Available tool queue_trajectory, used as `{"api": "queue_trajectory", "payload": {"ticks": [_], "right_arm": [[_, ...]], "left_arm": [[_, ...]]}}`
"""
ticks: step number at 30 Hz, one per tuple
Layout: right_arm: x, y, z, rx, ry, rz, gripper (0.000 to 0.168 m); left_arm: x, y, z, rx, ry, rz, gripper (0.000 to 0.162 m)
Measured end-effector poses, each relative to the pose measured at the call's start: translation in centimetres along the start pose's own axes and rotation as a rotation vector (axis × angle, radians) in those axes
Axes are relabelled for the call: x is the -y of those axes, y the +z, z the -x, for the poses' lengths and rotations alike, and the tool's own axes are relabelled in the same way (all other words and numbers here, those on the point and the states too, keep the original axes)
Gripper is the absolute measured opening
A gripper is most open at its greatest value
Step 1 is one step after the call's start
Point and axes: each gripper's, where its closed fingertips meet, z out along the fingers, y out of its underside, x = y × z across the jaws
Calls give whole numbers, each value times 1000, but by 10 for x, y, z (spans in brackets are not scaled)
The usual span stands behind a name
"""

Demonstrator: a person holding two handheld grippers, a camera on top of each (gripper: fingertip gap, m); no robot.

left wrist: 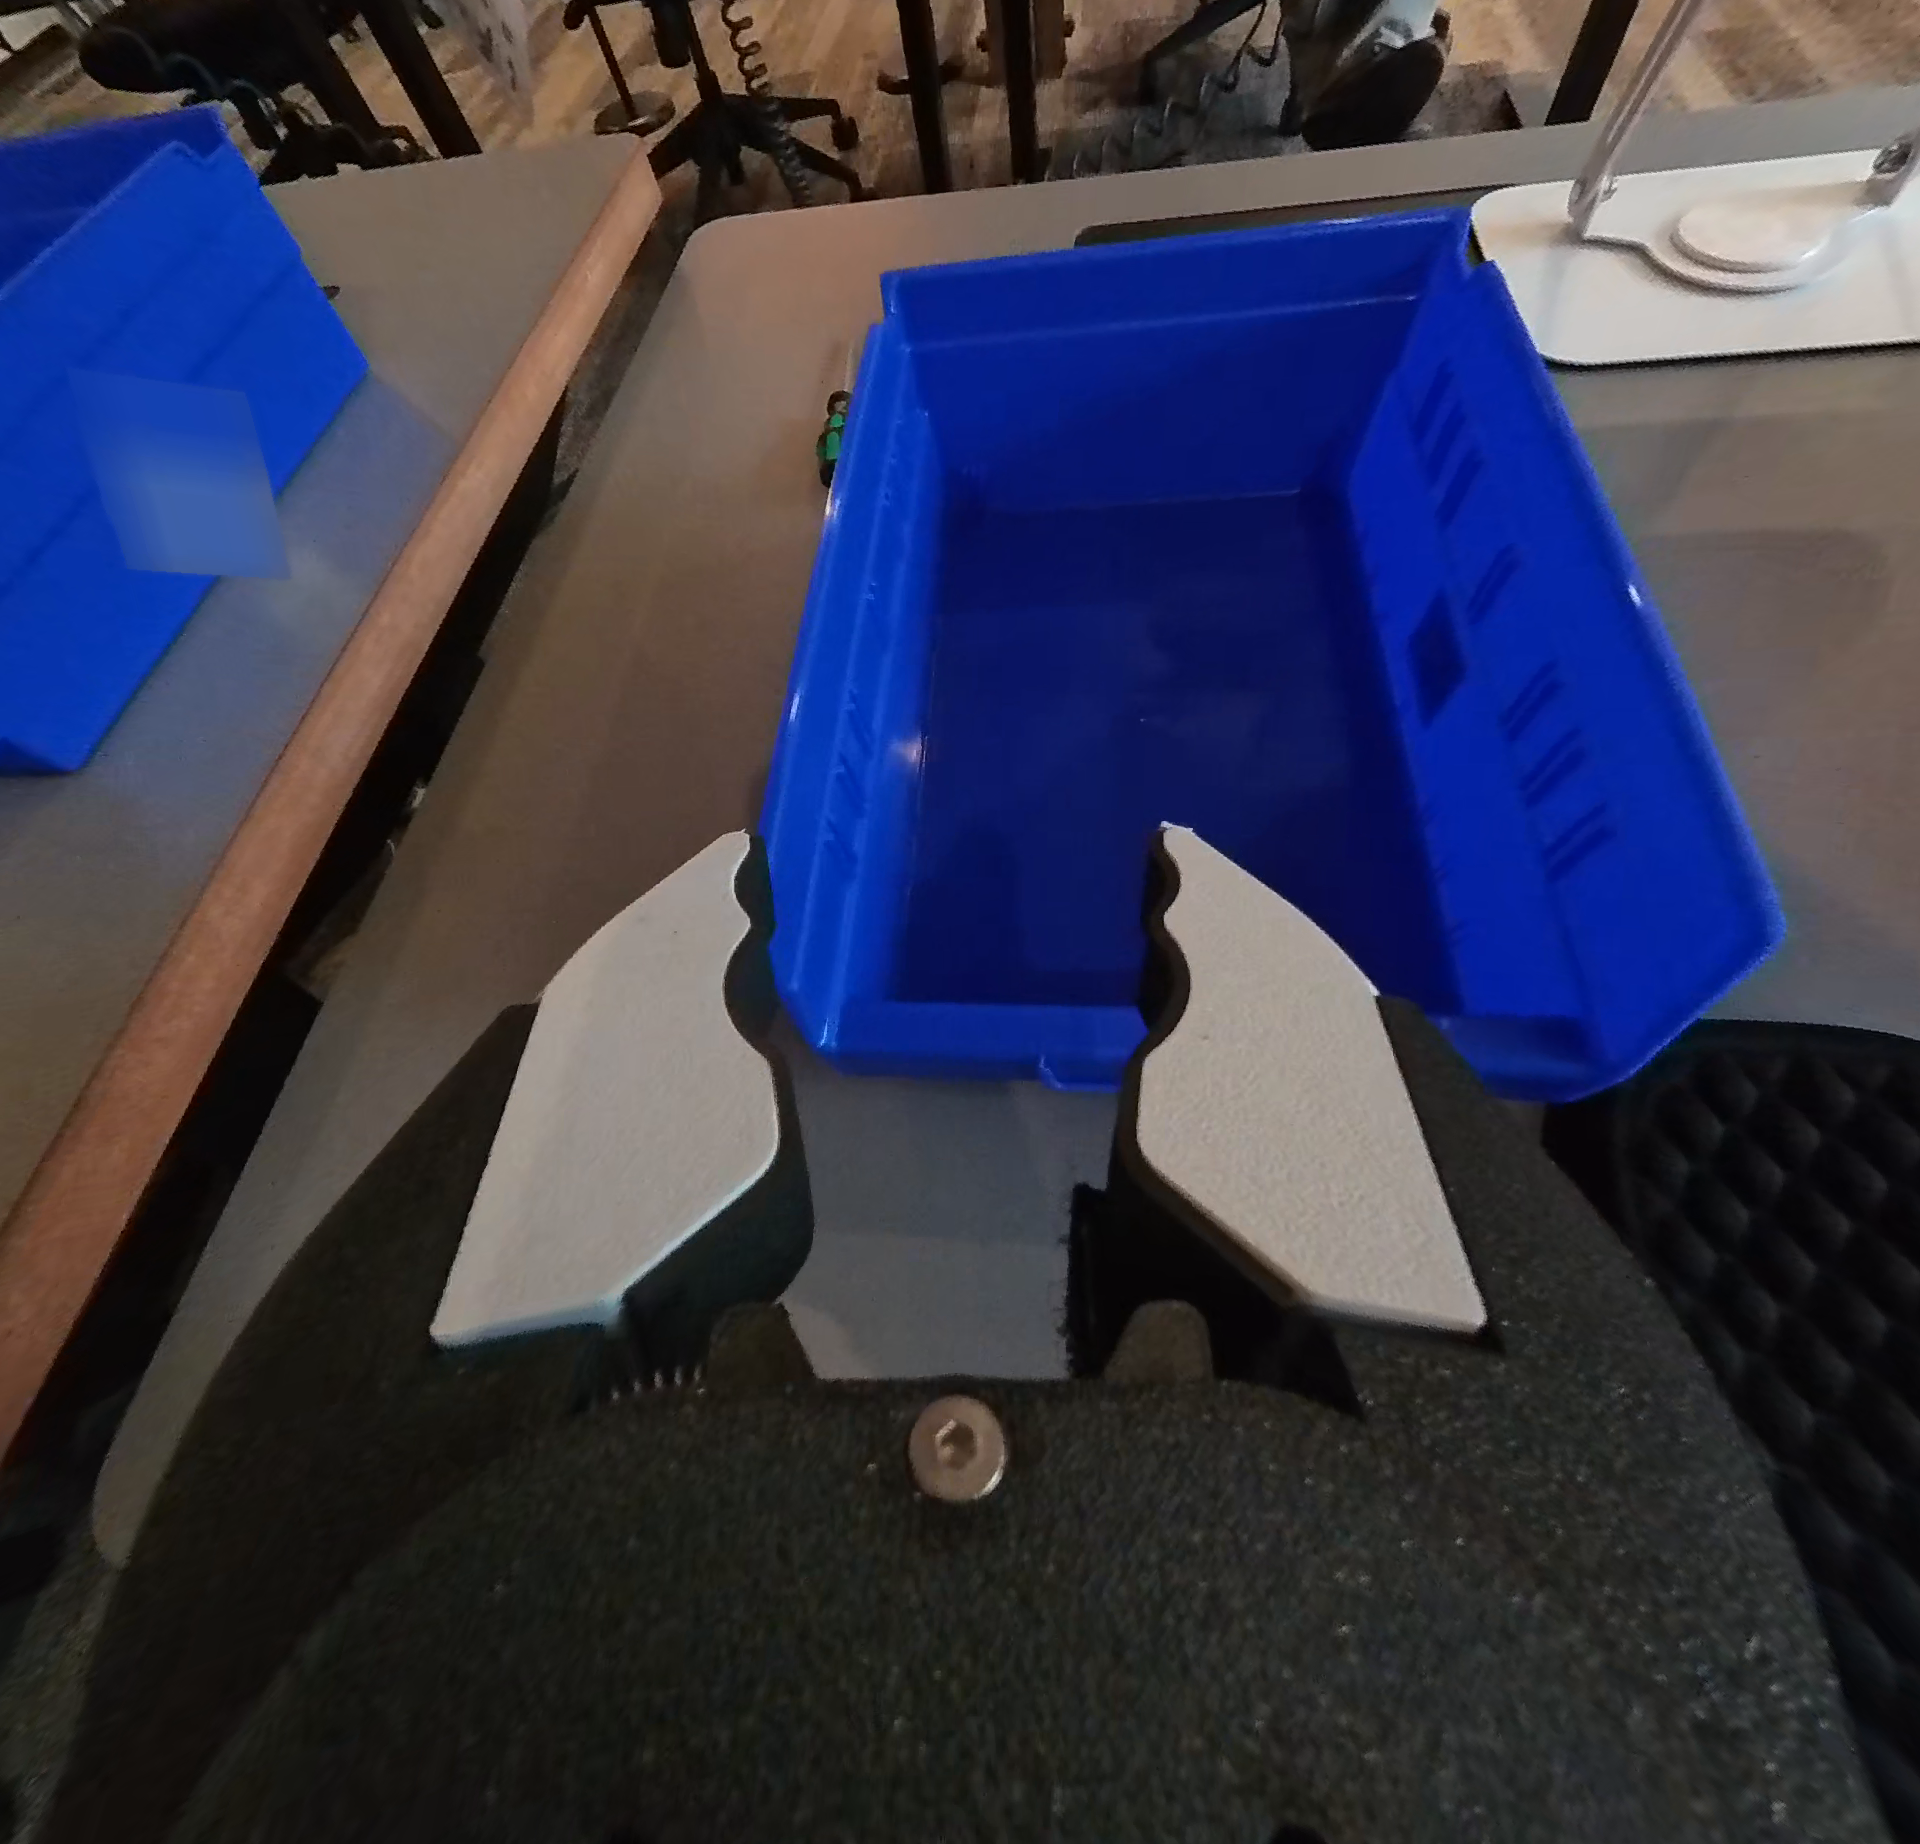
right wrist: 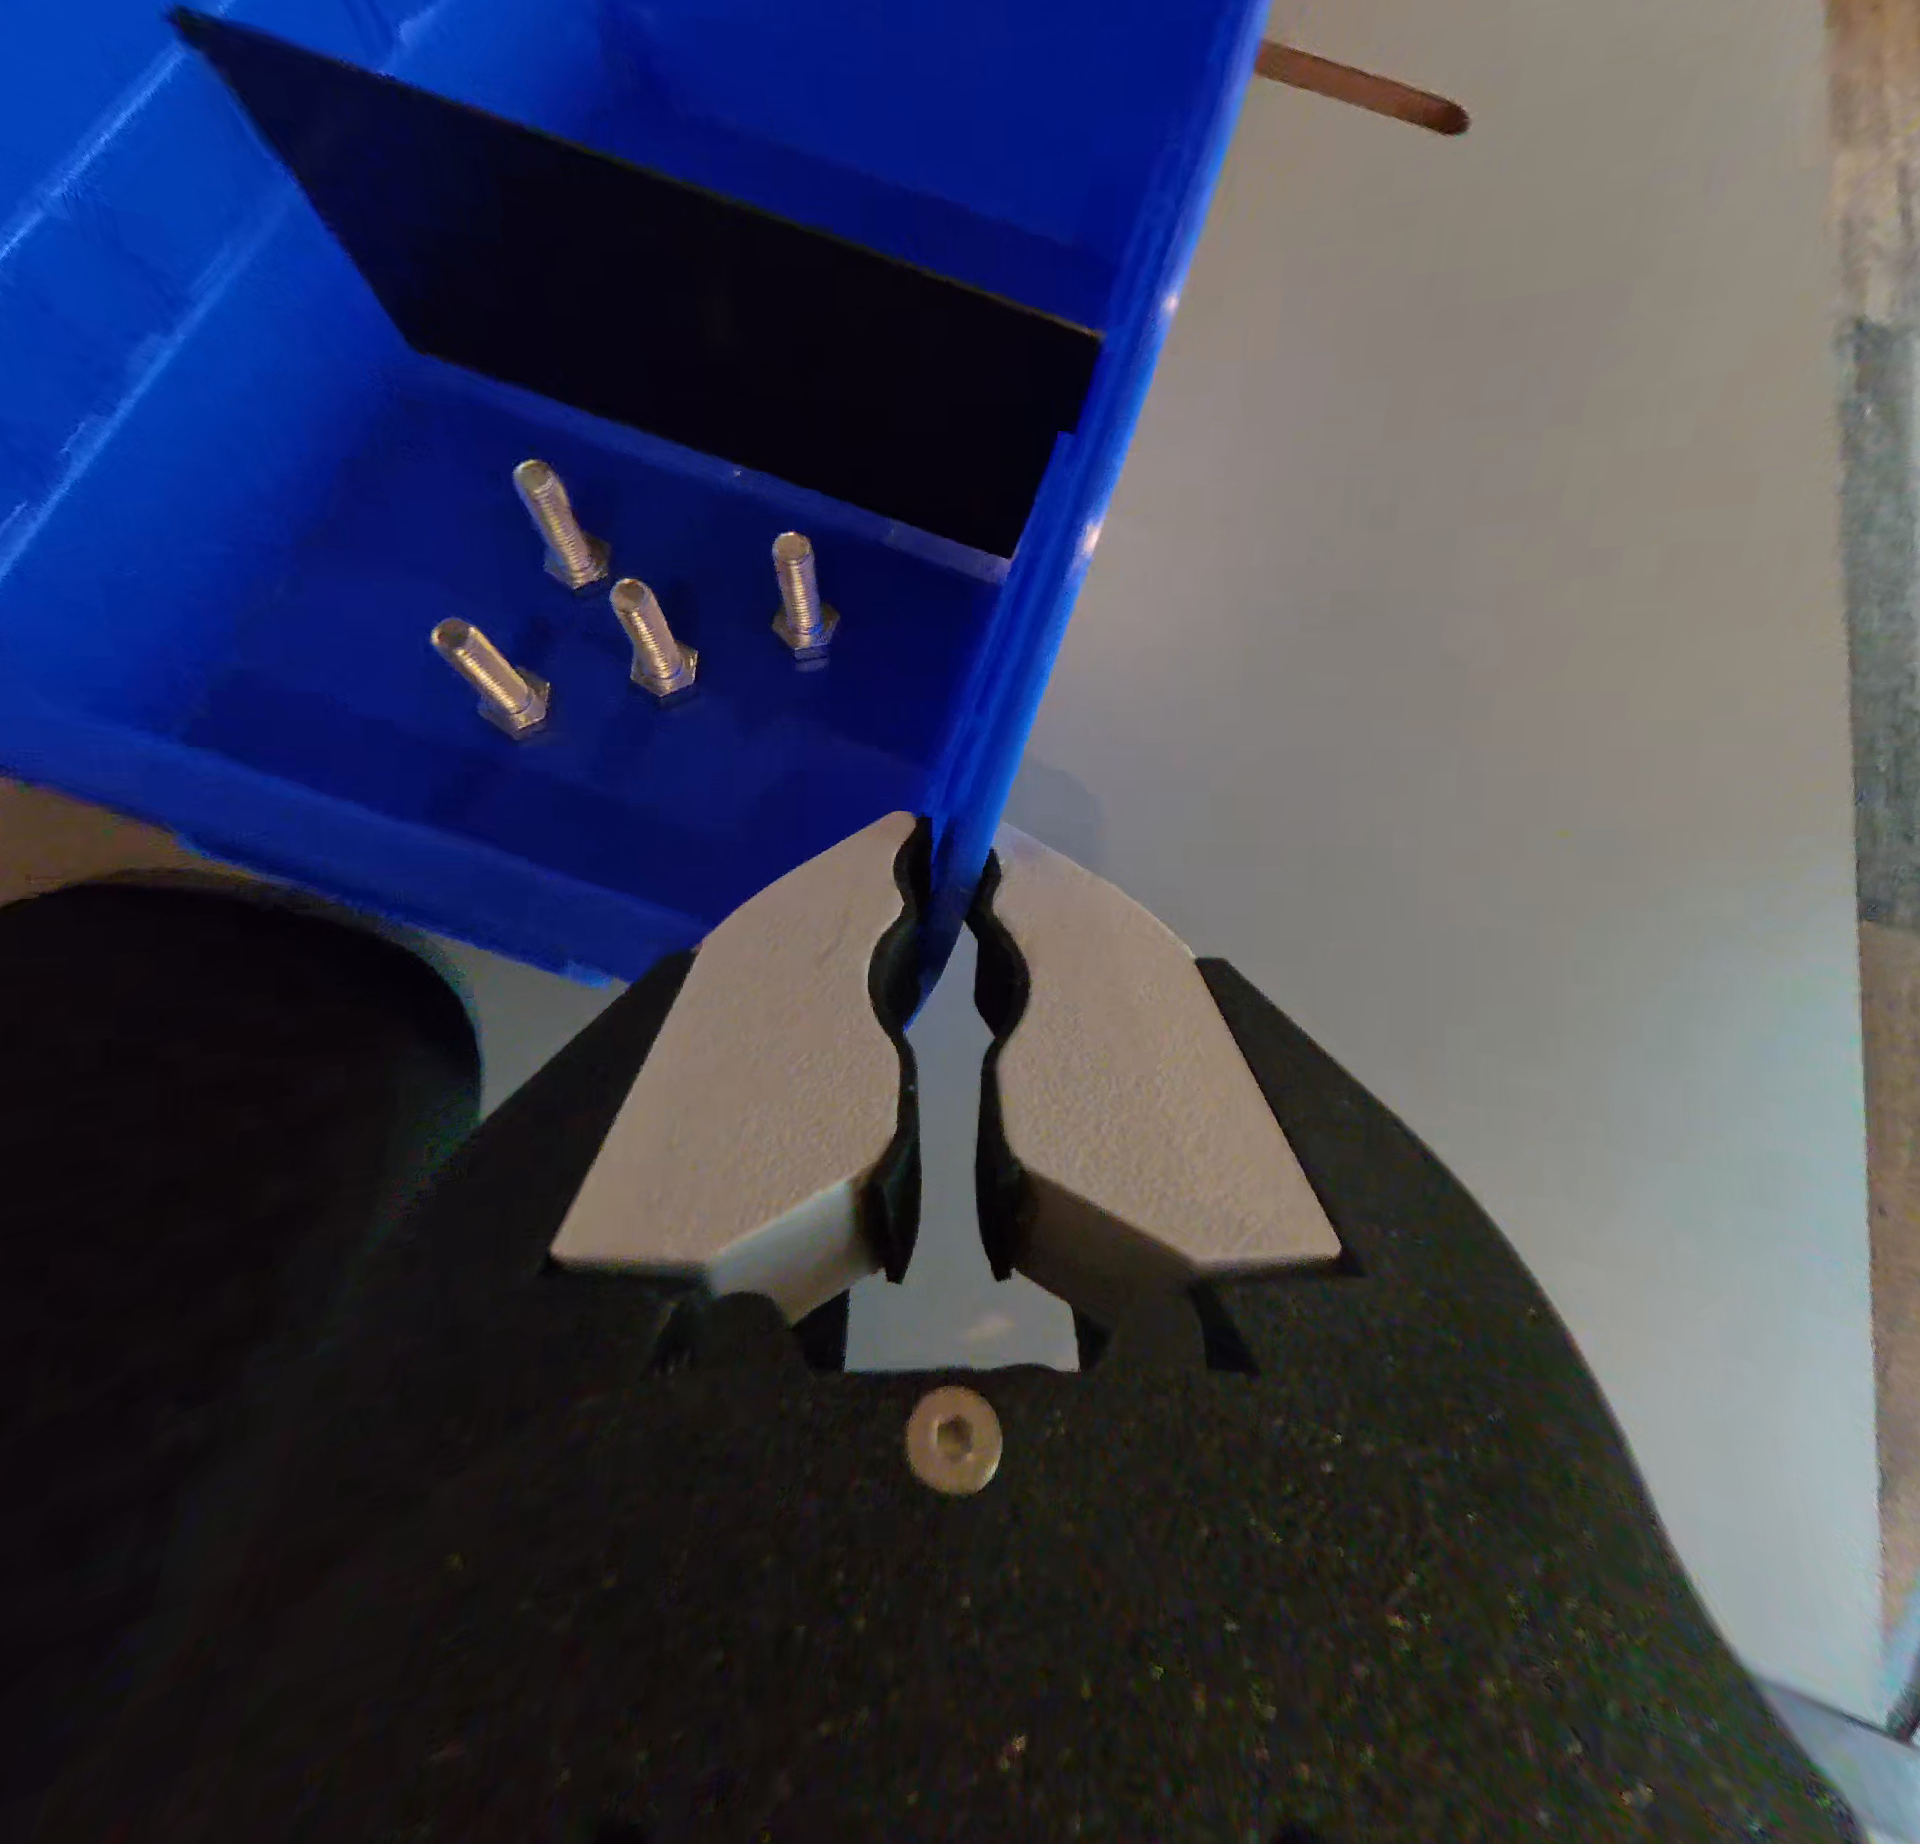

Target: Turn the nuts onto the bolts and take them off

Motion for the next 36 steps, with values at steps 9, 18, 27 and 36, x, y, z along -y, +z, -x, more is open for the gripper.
{"api": "queue_trajectory", "payload": {"ticks": [9,18,27,36], "right_arm": [[14,9,47,5,-15,10,4],[32,22,94,61,-33,-1,4],[39,23,132,22,-16,-12,5],[48,29,150,59,-30,-46,7]], "left_arm": [[3,-1,-4,-9,14,-6,69],[2,-2,-4,-19,22,-4,68],[3,-4,-5,-26,37,-2,68],[1,-5,-2,-28,46,1,69]]}}
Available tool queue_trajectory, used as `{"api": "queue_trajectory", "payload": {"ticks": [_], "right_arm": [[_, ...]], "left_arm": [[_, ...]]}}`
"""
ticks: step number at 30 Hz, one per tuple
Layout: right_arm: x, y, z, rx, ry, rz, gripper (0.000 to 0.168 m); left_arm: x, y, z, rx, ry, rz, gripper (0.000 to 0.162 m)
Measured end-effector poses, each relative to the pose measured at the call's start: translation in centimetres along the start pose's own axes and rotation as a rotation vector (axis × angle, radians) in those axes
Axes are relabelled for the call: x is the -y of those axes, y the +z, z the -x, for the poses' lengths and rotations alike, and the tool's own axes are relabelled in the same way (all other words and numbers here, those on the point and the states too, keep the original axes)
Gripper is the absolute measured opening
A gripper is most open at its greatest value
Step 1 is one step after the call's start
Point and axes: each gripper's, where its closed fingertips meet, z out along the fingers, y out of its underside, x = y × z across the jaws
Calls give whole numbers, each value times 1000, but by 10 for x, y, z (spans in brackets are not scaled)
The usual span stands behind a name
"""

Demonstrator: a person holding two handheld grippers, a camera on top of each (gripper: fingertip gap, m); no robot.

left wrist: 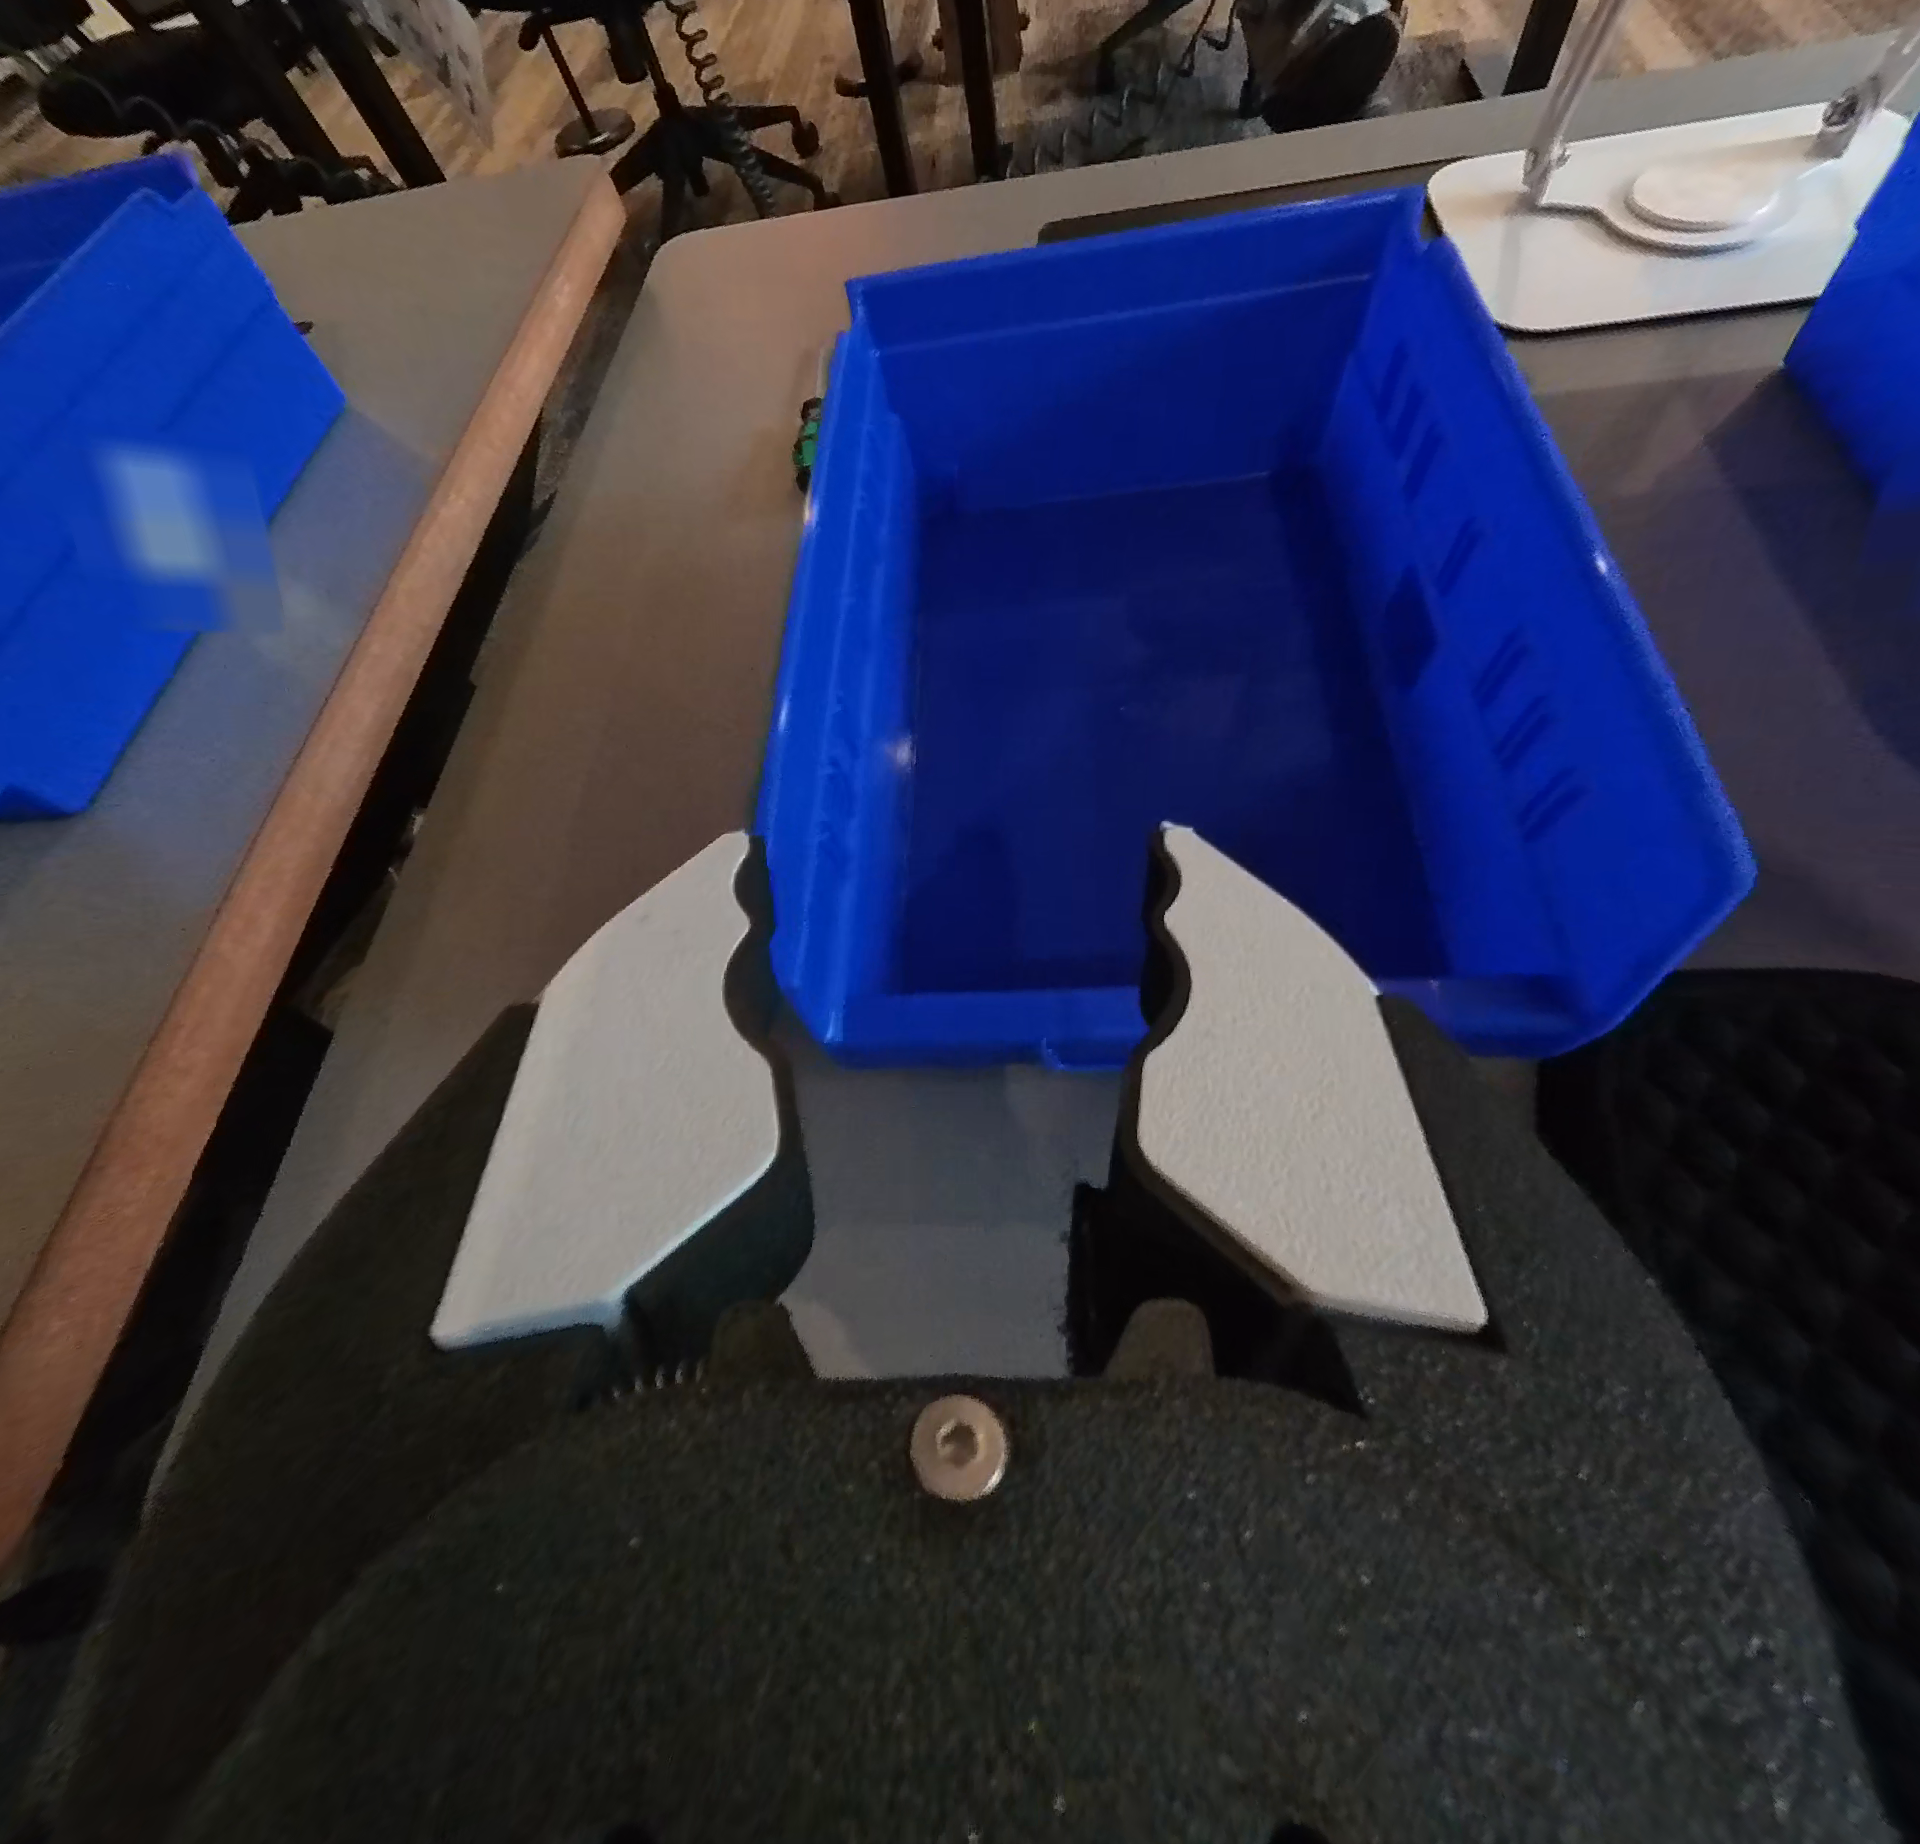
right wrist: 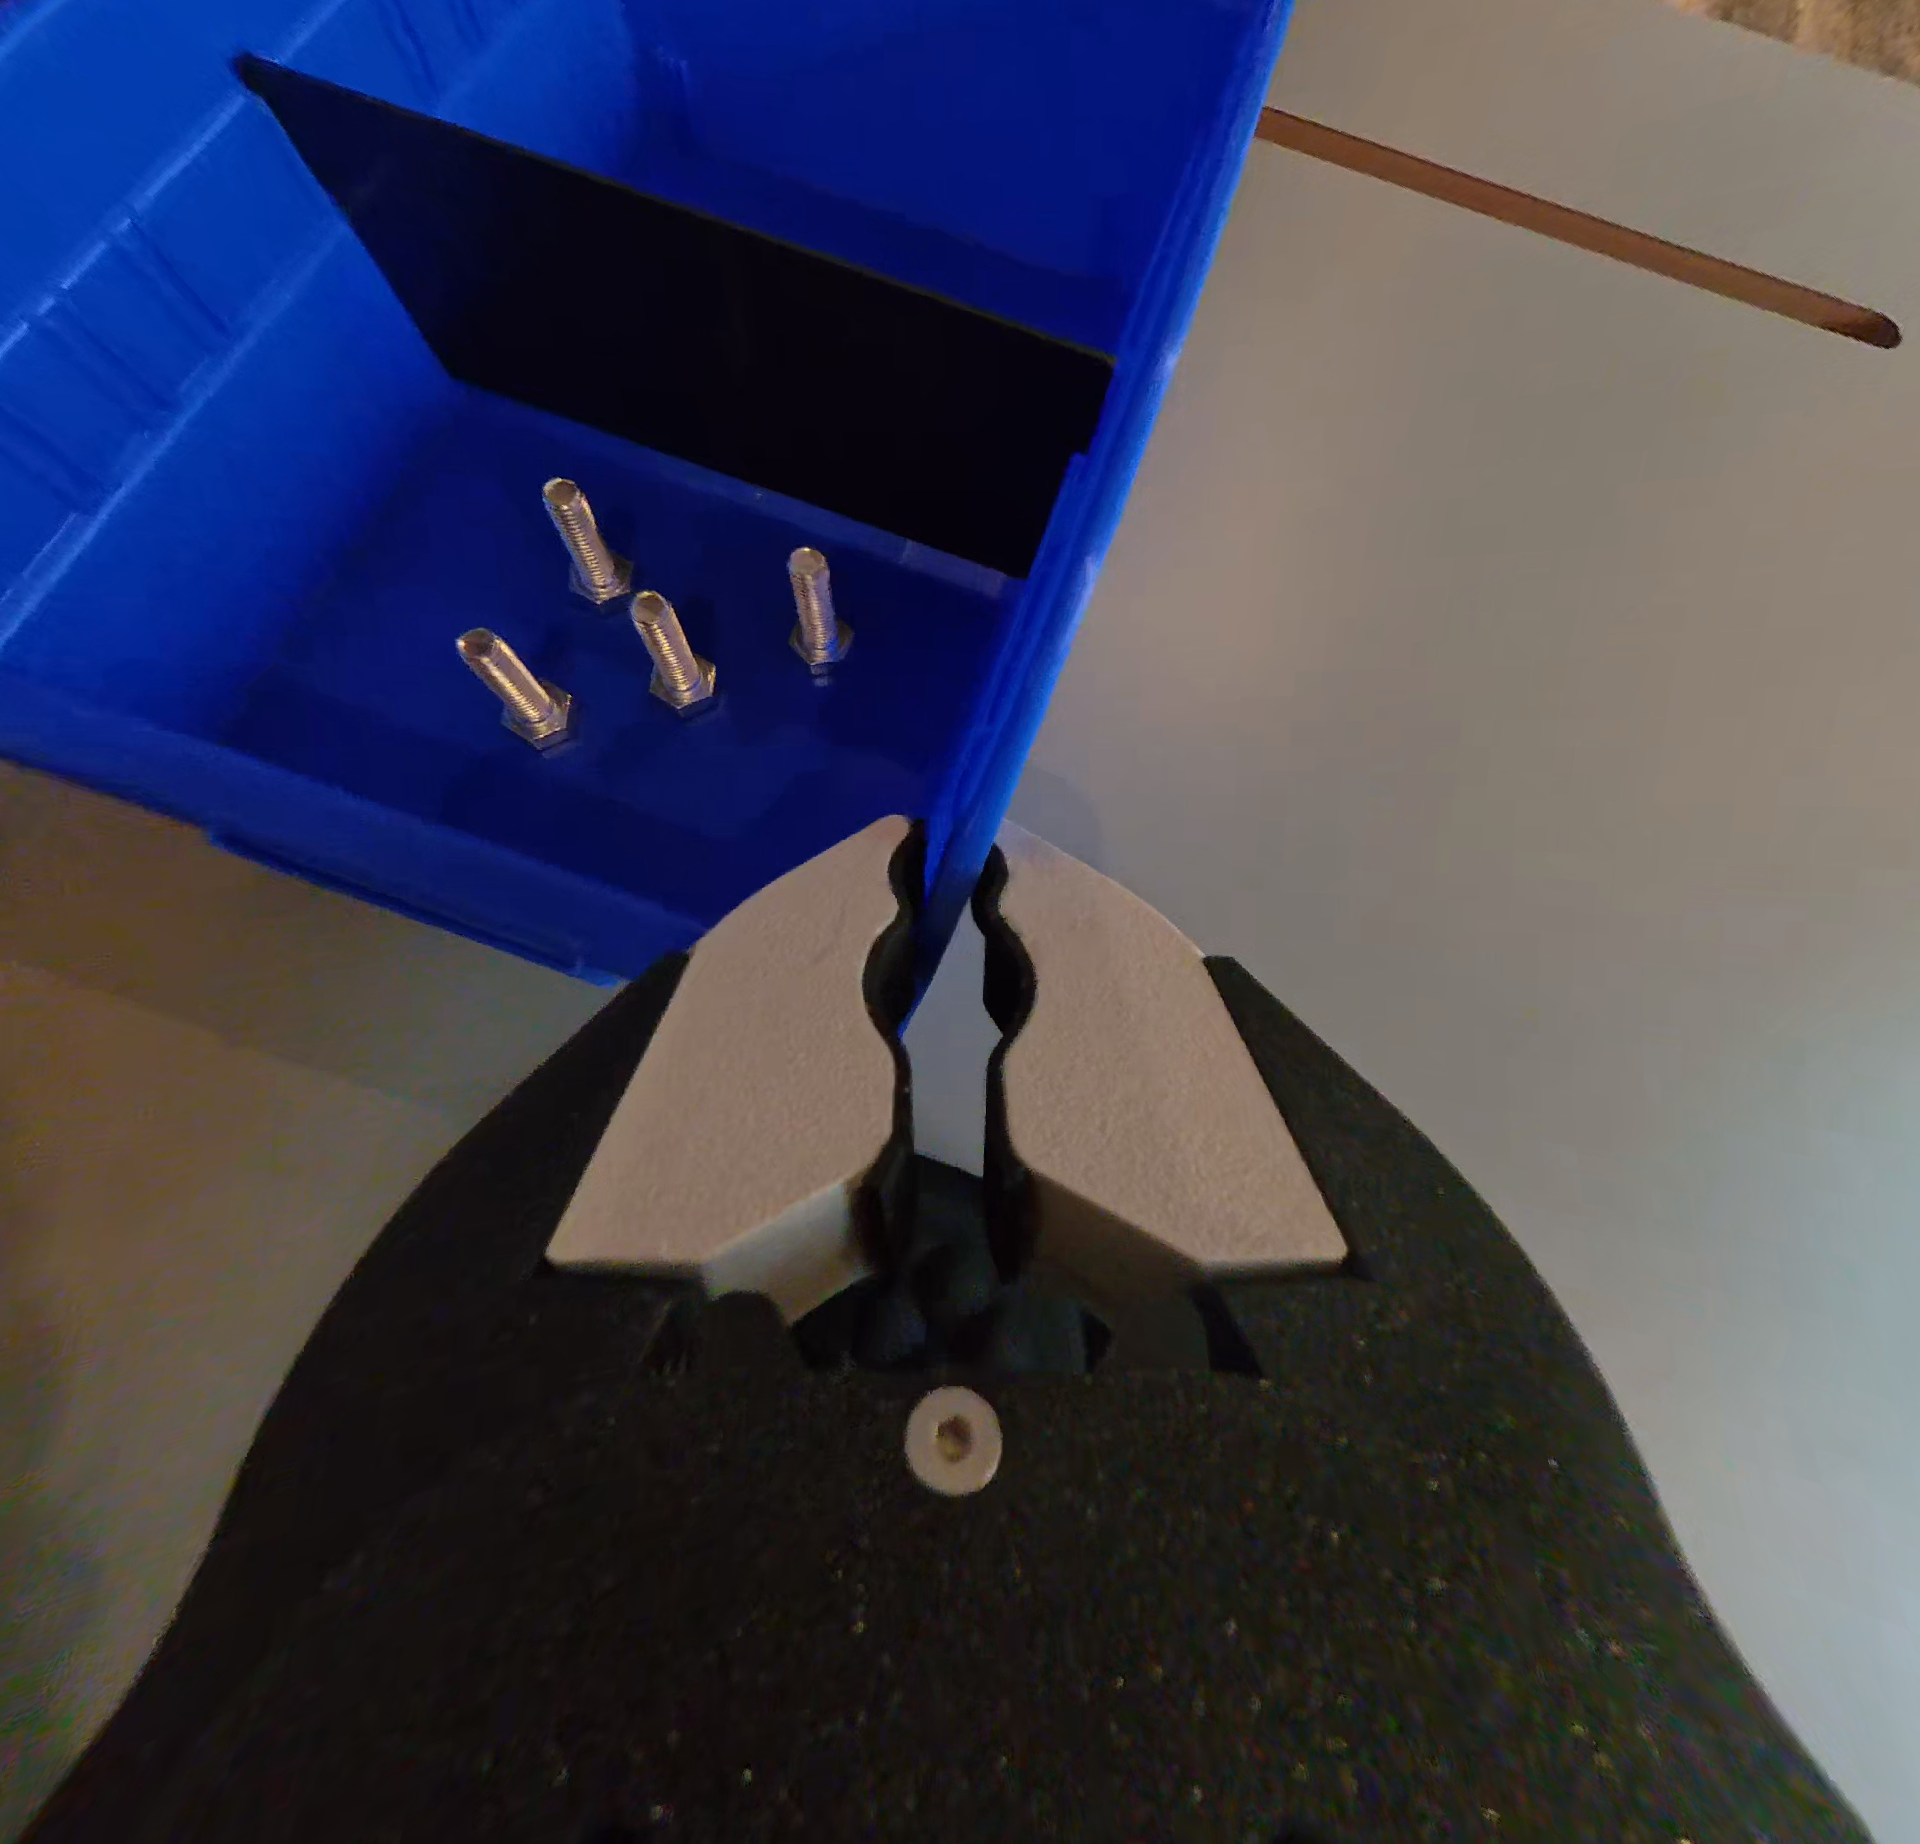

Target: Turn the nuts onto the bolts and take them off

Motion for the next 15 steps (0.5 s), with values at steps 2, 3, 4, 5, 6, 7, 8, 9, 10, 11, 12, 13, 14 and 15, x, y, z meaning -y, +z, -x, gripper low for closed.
{"api": "queue_trajectory", "payload": {"ticks": [2,3,4,5,6,7,8,9,10,11,12,13,14,15], "right_arm": [[6,-4,2,39,51,-55,28],[9,-8,2,56,72,-72,32],[11,-13,1,67,79,-82,34],[13,-18,-2,65,81,-92,41],[15,-23,-5,55,81,-104,50],[17,-29,-9,46,81,-118,63],[19,-34,-11,43,82,-131,75],[21,-40,-12,40,83,-143,83],[23,-45,-14,36,83,-158,87],[25,-51,-15,36,79,-175,88],[26,-55,-15,38,77,-185,88],[26,-60,-17,30,86,-193,89],[27,-64,-20,19,92,-209,89],[29,-68,-21,16,91,-226,87]], "left_arm": [[0,0,4,4,3,4,69],[0,0,7,8,7,8,69],[0,0,10,12,14,17,70],[1,2,13,14,22,28,71],[2,4,17,17,31,33,71],[5,7,21,21,39,36,71],[7,10,24,17,45,41,72],[9,15,26,4,48,50,73],[10,21,28,-10,46,59,73],[11,28,31,-19,43,72,73],[12,35,35,-26,45,84,73],[13,43,38,-29,48,94,73],[14,50,42,-30,52,111,73],[13,57,45,-34,61,133,73]]}}
